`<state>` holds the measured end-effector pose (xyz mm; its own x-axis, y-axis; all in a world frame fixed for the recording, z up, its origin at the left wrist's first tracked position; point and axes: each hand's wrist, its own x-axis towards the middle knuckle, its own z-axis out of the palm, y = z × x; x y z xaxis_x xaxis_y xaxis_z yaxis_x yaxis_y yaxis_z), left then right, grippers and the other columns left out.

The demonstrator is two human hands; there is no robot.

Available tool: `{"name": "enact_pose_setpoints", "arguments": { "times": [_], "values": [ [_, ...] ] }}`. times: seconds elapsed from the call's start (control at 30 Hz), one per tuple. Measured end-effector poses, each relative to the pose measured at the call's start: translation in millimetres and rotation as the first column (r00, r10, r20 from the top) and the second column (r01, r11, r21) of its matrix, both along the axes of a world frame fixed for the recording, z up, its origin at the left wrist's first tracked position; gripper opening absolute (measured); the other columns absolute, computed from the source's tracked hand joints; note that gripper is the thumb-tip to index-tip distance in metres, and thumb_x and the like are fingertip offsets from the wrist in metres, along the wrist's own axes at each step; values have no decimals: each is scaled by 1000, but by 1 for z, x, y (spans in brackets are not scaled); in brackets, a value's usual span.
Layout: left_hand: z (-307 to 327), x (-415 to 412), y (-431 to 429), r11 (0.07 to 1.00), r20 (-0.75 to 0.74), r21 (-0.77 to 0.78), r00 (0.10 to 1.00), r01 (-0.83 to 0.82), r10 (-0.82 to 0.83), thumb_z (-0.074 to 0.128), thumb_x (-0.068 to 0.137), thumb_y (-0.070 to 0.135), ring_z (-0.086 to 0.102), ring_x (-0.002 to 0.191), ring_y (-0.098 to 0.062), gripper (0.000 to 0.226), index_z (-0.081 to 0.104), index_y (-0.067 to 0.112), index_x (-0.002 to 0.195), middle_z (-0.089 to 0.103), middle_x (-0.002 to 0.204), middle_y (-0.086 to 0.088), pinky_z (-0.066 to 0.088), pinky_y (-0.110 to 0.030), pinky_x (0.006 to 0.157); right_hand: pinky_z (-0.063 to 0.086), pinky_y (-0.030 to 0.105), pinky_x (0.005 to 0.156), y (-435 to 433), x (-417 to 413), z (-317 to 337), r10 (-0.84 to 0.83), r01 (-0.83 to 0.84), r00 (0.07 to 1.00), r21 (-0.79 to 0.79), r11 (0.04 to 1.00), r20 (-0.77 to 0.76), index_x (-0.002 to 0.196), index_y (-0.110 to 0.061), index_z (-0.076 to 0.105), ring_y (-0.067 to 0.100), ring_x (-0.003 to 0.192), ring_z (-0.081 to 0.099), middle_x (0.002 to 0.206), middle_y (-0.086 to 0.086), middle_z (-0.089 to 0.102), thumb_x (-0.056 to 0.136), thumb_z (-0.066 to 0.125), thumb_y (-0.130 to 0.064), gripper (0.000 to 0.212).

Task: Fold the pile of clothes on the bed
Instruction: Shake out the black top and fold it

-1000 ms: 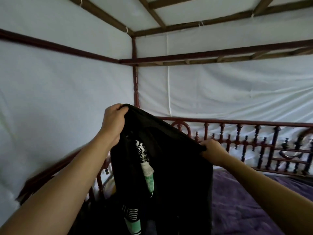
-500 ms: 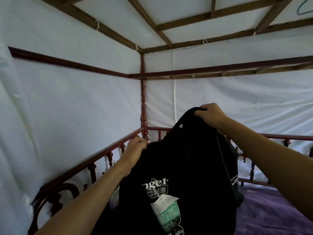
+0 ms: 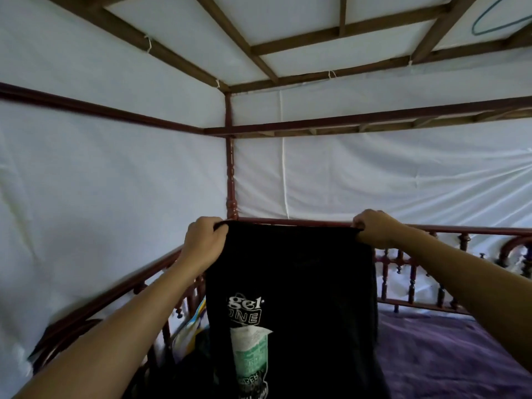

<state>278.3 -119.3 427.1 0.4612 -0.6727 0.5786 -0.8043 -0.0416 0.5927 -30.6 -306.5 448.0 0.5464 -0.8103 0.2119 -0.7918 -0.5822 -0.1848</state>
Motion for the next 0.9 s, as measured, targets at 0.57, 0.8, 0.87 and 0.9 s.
{"name": "enact_pose_setpoints", "arguments": {
  "times": [0.57,0.8,0.87,0.9],
  "values": [
    [-46,41,-8,948,-162,87,943,307,-291,56,94,33,63,65,-15,22,73,20,100,71,75,-5,46,-28,63,34,19,47,115,-45,-77,297,-276,922,-118,954,247,77,-44,53,3,55,55,57,-11,54,76,57,-74,31],
    [-109,-15,-39,708,171,532,760,464,-627,75,57,72,61,61,-2,55,68,20,71,65,65,8,47,-22,63,48,33,55,150,-148,-180,-79,120,976,-195,974,204,96,-23,61,27,73,65,81,3,71,93,53,-42,20],
    [-130,-47,-56,729,329,507,678,460,-657,82,62,52,63,59,-10,34,69,20,67,65,59,4,48,-30,59,50,40,57,169,-182,-214,-210,233,965,-144,962,157,91,-15,58,36,78,65,84,6,71,90,51,-40,26],
    [-140,-65,-65,740,361,485,664,466,-655,84,67,36,65,61,-22,24,71,15,70,67,62,-3,49,-34,59,49,41,57,180,-198,-230,-263,280,955,-119,953,141,90,-13,56,37,77,65,83,7,70,90,51,-38,26]
  ]
}}
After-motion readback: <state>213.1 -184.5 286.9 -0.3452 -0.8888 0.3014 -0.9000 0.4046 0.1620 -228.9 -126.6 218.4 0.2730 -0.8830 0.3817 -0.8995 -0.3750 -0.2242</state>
